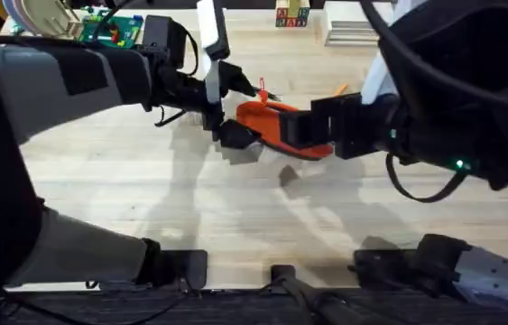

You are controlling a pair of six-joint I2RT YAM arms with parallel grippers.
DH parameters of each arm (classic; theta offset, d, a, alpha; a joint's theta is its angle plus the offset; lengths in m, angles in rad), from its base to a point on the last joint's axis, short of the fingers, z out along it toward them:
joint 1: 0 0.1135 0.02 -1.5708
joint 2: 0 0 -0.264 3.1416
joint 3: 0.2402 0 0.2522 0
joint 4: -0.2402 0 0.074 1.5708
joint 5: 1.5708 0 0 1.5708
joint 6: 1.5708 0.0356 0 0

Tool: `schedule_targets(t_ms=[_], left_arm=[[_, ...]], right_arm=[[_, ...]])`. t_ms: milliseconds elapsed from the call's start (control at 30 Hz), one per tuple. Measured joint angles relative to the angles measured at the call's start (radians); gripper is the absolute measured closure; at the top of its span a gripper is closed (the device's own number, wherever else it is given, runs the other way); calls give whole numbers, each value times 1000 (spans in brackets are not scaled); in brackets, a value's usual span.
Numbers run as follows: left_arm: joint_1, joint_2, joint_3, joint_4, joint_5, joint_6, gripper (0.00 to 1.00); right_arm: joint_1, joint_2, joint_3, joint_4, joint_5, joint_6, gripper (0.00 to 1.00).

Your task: Unzip the bag, pick up the pens from the table one at a time and place them inside, then zip the bag closed.

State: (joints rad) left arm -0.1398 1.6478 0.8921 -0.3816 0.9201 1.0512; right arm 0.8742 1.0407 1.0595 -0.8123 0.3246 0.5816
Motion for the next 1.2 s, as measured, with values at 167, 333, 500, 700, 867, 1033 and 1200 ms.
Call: schedule_targets(t_ms=[167, 333, 500, 700, 867, 1033, 1200], left_arm=[[17, -50, 0, -93, -1, 0, 8], [76, -172, 0, -202, -1, 1, 8], [143, -312, 0, -343, -5, 1, 8], [190, -467, 0, -475, -57, 0, 8], [191, -615, 0, -524, -145, 0, 8], [191, -687, 0, -522, -164, 1, 8], [191, -707, 0, -520, -180, 0, 8]], right_arm=[[0, 0, 11, -17, -4, -90, 5], [-14, 0, 37, -19, -9, -178, 5], [-52, 0, 68, -18, -8, -291, 5], [-108, 0, 75, 5, -8, -419, 5], [-133, 11, 76, 33, -8, -545, 183], [-140, 71, 76, 60, -8, -581, 665], [-140, 126, 76, 72, -8, -590, 968]])
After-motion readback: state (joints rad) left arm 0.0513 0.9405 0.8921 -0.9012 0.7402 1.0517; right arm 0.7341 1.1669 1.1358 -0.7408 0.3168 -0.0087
